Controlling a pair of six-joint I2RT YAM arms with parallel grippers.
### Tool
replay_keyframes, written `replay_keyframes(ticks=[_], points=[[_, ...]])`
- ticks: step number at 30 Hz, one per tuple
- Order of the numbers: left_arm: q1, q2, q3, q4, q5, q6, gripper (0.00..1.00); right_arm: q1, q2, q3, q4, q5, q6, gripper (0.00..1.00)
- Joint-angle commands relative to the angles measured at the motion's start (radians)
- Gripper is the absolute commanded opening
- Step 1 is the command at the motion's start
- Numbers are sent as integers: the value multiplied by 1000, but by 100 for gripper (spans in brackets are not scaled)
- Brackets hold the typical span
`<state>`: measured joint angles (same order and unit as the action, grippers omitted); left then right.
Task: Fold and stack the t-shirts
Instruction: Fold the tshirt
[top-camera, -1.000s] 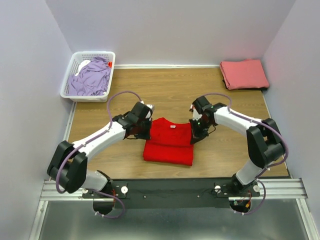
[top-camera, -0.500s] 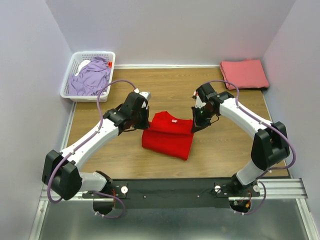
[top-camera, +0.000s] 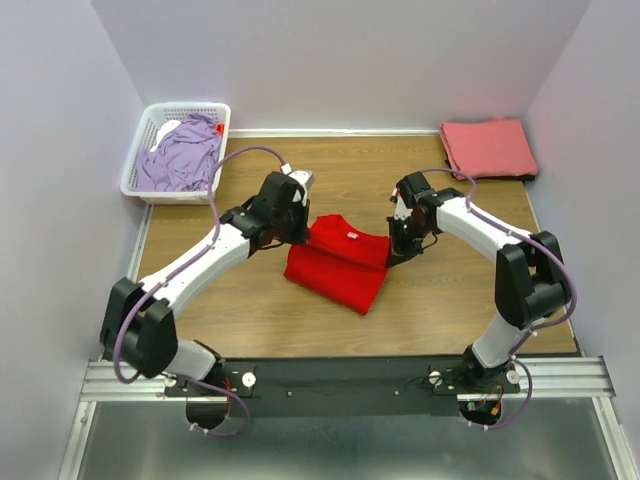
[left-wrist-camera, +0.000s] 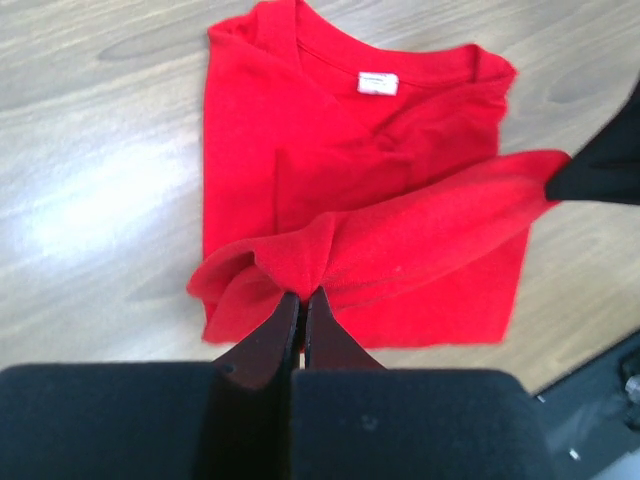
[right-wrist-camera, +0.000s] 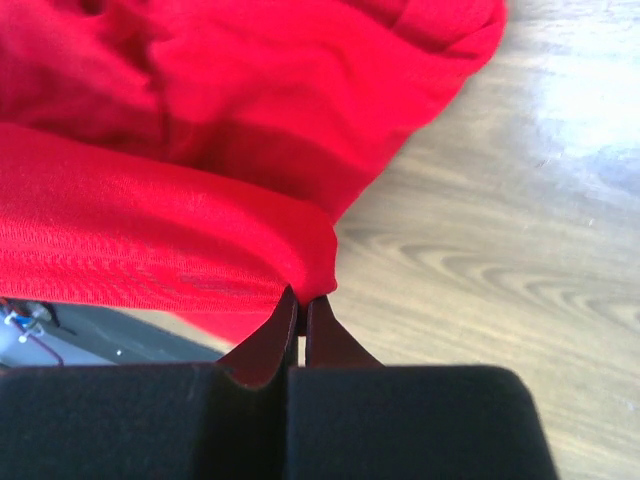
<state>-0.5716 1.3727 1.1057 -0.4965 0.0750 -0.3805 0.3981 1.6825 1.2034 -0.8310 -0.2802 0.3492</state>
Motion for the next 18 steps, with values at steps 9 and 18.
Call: replay_keyframes(ticks=[9, 18], points=[[68, 301, 81, 219, -58, 94, 0, -71, 92, -97, 121, 107, 14, 1], [98, 381, 30, 306, -66, 71, 0, -74, 76, -64, 156, 131, 24, 10]])
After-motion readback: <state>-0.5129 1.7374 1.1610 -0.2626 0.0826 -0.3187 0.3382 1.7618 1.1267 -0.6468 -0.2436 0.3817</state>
